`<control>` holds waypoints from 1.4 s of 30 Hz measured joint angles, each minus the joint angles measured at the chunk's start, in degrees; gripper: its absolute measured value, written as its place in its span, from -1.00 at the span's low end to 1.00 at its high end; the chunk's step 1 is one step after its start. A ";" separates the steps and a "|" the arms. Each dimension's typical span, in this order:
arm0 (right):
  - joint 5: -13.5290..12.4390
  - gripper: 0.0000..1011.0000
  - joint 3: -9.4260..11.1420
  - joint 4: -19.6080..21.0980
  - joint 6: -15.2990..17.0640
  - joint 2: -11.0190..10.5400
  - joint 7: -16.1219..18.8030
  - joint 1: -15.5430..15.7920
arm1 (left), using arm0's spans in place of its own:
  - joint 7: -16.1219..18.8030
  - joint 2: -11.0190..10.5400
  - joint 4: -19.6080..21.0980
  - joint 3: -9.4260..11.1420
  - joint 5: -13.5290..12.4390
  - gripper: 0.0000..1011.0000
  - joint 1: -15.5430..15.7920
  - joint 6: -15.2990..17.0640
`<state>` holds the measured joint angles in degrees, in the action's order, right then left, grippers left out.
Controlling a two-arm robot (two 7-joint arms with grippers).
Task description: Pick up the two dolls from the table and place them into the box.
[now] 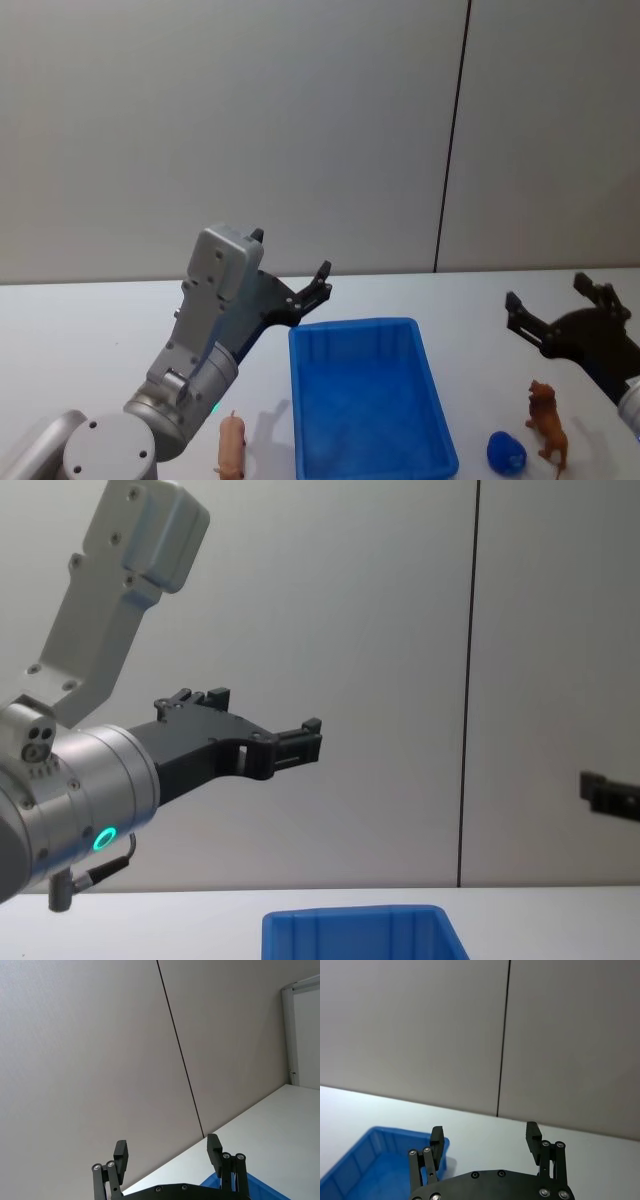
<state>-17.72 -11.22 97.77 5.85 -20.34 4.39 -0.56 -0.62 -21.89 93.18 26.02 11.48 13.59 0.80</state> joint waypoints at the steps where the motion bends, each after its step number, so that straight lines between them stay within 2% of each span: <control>1: -0.07 0.99 0.10 -0.25 0.28 -0.07 0.02 -0.08 | 0.00 0.00 0.00 0.00 0.00 0.98 0.00 0.00; 11: -0.60 0.99 1.32 -5.36 5.56 -0.82 0.75 -1.97 | 0.00 0.00 0.00 0.00 0.00 0.98 0.00 0.00; 23: 0.63 0.99 1.54 -12.13 10.75 -0.49 1.31 -4.71 | 0.00 0.00 0.00 0.00 0.00 0.98 0.00 0.00; 31: 1.47 0.99 1.07 -15.65 13.19 0.21 2.03 -6.14 | 0.00 0.00 0.00 0.00 0.00 0.98 0.00 0.00; 42: 2.38 0.99 -0.06 -18.80 14.97 1.32 3.45 -7.21 | 0.00 0.00 0.00 0.00 0.00 0.98 0.00 0.00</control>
<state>-15.34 -11.28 78.97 20.83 -19.02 7.84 -7.77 -0.62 -21.90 93.18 26.02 11.49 13.59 0.79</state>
